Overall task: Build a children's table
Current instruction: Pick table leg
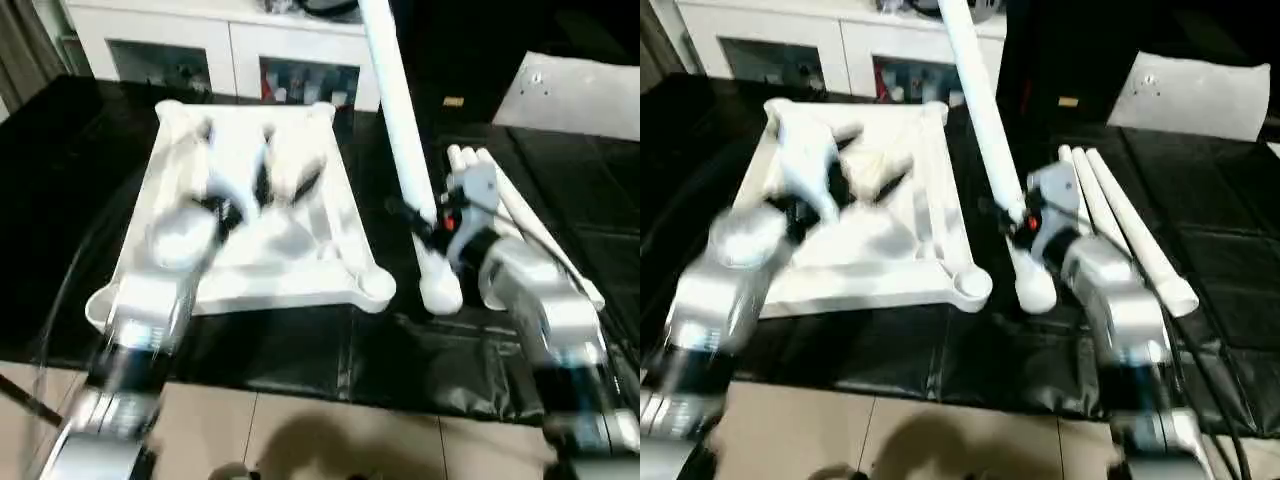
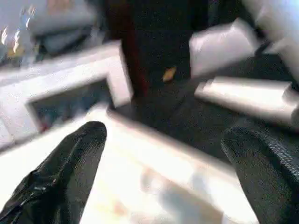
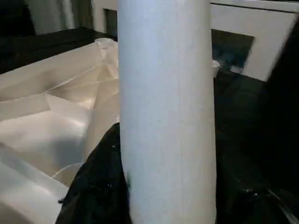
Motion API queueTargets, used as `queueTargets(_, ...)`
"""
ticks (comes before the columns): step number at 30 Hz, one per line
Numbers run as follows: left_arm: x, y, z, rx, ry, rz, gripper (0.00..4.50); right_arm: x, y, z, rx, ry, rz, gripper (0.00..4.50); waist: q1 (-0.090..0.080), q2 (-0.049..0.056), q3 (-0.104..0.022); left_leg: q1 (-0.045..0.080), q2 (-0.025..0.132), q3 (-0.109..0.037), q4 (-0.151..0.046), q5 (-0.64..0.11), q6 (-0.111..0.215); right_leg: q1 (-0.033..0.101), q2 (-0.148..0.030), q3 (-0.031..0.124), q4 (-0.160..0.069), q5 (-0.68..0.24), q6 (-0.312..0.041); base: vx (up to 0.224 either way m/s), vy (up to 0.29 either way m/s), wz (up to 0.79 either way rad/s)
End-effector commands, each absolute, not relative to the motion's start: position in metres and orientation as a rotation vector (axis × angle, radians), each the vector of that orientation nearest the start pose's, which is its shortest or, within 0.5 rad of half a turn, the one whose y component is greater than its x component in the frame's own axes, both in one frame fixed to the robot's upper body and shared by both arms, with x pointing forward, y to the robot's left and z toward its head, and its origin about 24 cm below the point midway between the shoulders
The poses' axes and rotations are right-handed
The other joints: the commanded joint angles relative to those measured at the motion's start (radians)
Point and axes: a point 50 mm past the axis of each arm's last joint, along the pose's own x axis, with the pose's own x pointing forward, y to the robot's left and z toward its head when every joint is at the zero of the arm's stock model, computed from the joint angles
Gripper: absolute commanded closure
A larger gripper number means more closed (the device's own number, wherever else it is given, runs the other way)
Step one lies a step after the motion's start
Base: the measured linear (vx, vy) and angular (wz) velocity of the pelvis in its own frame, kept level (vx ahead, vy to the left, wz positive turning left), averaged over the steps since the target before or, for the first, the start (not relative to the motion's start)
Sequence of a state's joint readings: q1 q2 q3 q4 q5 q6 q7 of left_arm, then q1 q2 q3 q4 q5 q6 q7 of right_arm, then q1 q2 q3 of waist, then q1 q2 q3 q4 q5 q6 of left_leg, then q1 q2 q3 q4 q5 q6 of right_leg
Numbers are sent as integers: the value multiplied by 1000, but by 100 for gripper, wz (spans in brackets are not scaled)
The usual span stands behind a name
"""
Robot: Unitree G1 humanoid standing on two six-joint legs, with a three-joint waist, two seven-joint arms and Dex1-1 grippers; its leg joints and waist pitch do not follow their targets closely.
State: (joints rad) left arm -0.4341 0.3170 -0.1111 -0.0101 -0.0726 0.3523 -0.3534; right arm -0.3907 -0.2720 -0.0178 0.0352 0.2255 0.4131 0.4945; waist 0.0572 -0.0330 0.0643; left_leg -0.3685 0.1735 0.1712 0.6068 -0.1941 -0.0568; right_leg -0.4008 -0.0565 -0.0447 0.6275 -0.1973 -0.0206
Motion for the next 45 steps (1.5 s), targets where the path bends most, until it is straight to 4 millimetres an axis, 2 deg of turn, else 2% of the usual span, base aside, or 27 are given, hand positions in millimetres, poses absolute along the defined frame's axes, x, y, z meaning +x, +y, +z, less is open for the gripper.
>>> queueTargets(1, 316, 152, 118, 259, 59, -341, 0, 310, -155, 120, -30, 48, 510, 272, -2, 10, -66, 9, 50, -17, -75, -165, -13, 54, -72, 49, -75, -143, -168, 0, 0, 0)
queueTargets(2, 312, 156, 114, 218, 80, -292, 0, 307, -154, 121, -18, 43, 492, 272, -3, 11, -67, 8, 51, -17, -75, -164, -16, 56, -73, 49, -74, -145, -170, 0, 0, 0)
queueTargets(4, 307, 160, 107, 169, 102, -221, 0, 304, -153, 121, 9, 38, 464, 272, -3, 10, -64, 9, 49, -16, -75, -178, -13, 50, -71, 50, -83, -186, -164, 0, 0, 0)
queueTargets(5, 304, 159, 103, 129, 108, -210, 0, 301, -152, 120, 23, 34, 453, 272, -4, 5, -63, 8, 49, -16, -75, -186, -10, 48, -71, 50, -86, -202, -159, 0, 0, 0)
queueTargets(6, 301, 158, 101, 103, 111, -207, 28, 300, -152, 120, 32, 32, 446, 272, -2, 8, -62, 9, 50, -17, -77, -202, -10, 46, -72, 50, -89, -238, -150, 0, 0, 0)
queueTargets(7, 299, 156, 99, 86, 104, -215, 34, 298, -152, 118, 45, 35, 438, 272, -1, 3, -62, 10, 50, -17, -77, -212, -9, 43, -72, 50, -93, -260, -138, 0, 0, 0)
queueTargets(8, 296, 153, 97, 68, 98, -224, 34, 296, -152, 116, 61, 42, 425, 272, 0, 4, -61, 9, 50, -18, -78, -215, -6, 41, -72, 51, -94, -269, -130, 0, 0, 0)
queueTargets(11, 291, 149, 97, 71, 76, -230, 49, 291, -150, 111, 72, 62, 408, 272, 2, 4, -62, 6, 51, -18, -80, -195, -3, 42, -70, 51, -91, -237, -116, 0, 0, 0)
queueTargets(12, 291, 148, 97, 69, 77, -229, 77, 290, -150, 110, 75, 64, 407, 272, 1, 3, -64, 5, 50, -18, -79, -187, -2, 43, -69, 50, -89, -220, -114, 0, 0, 0)
queueTargets(13, 290, 147, 97, 62, 80, -224, 82, 289, -150, 110, 80, 66, 403, 272, 0, -2, -64, 4, 49, -18, -78, -178, 1, 44, -70, 50, -88, -207, -114, 0, 0, 0)
queueTargets(15, 290, 146, 98, 56, 78, -221, 89, 288, -149, 110, 85, 69, 400, 272, -1, -1, -63, 3, 48, -17, -77, -171, 3, 45, -71, 51, -88, -204, -112, 0, 0, 0)
queueTargets(19, 289, 146, 98, 48, 77, -218, 136, 288, -147, 111, 89, 69, 403, 272, -1, -1, -62, 3, 46, -17, -76, -167, 5, 44, -71, 51, -90, -225, -96, 0, 0, 0)
queueTargets(28, 291, 140, 101, 6, 56, -293, 203, 288, -136, 119, 141, 54, 514, 272, -1, -2, -64, 3, 45, -16, -74, -154, 13, 46, -70, 51, -87, -194, -109, 0, 0, 0)
queueTargets(31, 296, 135, 109, -24, 27, -396, 215, 288, -128, 125, 225, 45, 635, 272, -1, 0, -63, 4, 45, -16, -74, -154, 19, 46, -71, 50, -87, -194, -116, 0, 0, 0)
queueTargets(34, 299, 126, 121, -75, -7, -521, 248, 289, -123, 125, 248, 49, 740, 272, 3, 1, -66, 5, 47, -15, -72, -143, 17, 48, -74, 50, -83, -176, -133, 0, 0, 0)
queueTargets(35, 299, 126, 121, -75, -7, -521, 249, 289, -123, 125, 248, 49, 740, 273, 3, 1, -66, 5, 47, -15, -72, -135, 16, 48, -74, 50, -81, -164, -137, 0, 0, 0)
queueTargets(37, 300, 114, 132, -143, -28, -650, 249, 290, -119, 121, 240, 56, 816, 273, 7, -2, -70, 5, 47, -13, -69, -104, 21, 51, -74, 50, -75, -116, -158, 0, 0, 0)
queueTargets(39, 300, 110, 135, -178, -31, -705, 249, 290, -117, 120, 250, 59, 852, 273, 6, -5, -70, 2, 46, -12, -68, -86, 26, 54, -74, 49, -71, -86, -174, 0, 0, 0)
queueTargets(41, 299, 108, 138, -202, -32, -748, 216, 290, -117, 118, 259, 63, 884, 273, 6, -6, -70, 2, 46, -11, -67, -92, 32, 55, -76, 49, -73, -95, -181, 0, 0, 0)
queueTargets(45, 296, 104, 143, -281, -32, -833, 202, 287, -116, 111, 254, 80, 946, 273, 6, -7, -68, 3, 47, -12, -67, -104, 31, 56, -77, 49, -77, -141, -174, 0, 0, 0)
